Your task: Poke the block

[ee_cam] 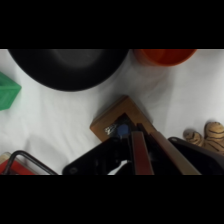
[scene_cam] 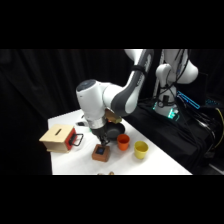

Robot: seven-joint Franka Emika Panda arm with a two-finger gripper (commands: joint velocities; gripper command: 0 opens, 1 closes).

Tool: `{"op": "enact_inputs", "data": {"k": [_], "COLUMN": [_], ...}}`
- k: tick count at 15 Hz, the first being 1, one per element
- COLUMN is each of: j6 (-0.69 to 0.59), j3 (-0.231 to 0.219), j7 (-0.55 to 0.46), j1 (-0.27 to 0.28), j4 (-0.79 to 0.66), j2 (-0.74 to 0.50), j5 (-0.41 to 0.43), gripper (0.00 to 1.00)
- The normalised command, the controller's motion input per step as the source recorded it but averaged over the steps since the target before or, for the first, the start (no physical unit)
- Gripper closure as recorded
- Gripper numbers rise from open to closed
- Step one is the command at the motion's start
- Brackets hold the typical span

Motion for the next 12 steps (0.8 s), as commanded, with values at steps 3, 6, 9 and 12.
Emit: {"op": "enact_inputs", "data": {"k": [3, 6, 9, 12], "j6": [-0.36, -0.29, -0.22, -0.18], "j3": [0.033, 0.04, 0.039, 0.035], "j7": [-0.13, -0.15, -0.14, -0.11], "j1": [-0.039, -0.049, -0.052, -0.043], "j4": [-0.06, 0.0, 0.01, -0.01], "j2": [-0.34, -0.23, -0.21, -0.24], "j5": [0.041, 0.06, 0.064, 0.054], "gripper": [0.42, 0.18, 0.0, 0.0]}}
